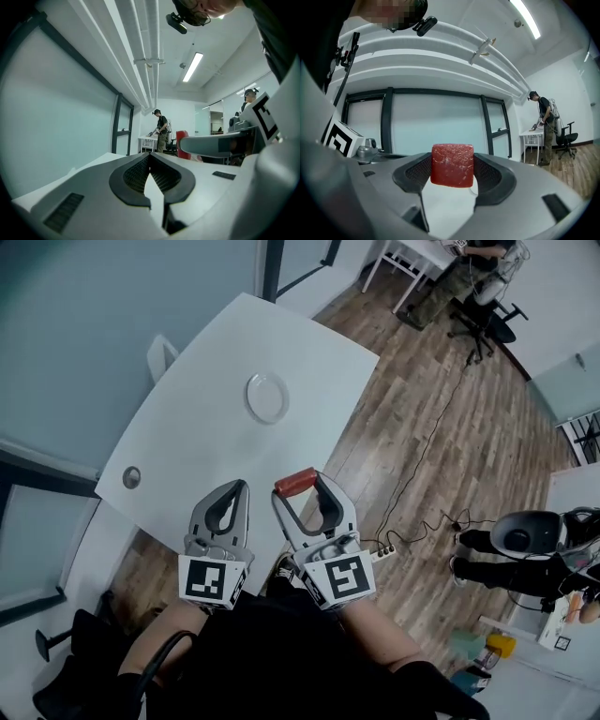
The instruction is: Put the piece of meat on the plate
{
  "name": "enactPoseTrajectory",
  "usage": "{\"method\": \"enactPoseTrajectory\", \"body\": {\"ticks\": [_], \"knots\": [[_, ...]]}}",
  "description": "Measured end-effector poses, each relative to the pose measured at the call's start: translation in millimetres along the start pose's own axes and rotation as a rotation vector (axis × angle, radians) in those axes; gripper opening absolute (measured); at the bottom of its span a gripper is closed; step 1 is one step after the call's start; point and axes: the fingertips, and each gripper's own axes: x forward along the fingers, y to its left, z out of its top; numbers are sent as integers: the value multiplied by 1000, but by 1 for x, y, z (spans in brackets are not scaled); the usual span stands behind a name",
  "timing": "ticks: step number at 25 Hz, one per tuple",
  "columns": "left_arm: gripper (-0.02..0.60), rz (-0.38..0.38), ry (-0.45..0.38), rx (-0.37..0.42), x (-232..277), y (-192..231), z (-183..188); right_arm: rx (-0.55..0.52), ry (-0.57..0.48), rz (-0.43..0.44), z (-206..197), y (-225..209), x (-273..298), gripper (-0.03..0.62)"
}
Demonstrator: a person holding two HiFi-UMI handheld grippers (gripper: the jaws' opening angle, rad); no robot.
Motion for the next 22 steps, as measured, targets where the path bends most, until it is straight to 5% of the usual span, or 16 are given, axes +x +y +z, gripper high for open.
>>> {"method": "enactPoseTrajectory", "body": {"ticks": [14,22], "knots": [[3,-107,36,-34,40,45,-19,32,60,-103,-22,-6,61,279],[3,-83,79,-48,88,65,-27,67,93,-92,-27,-37,105,279]]}}
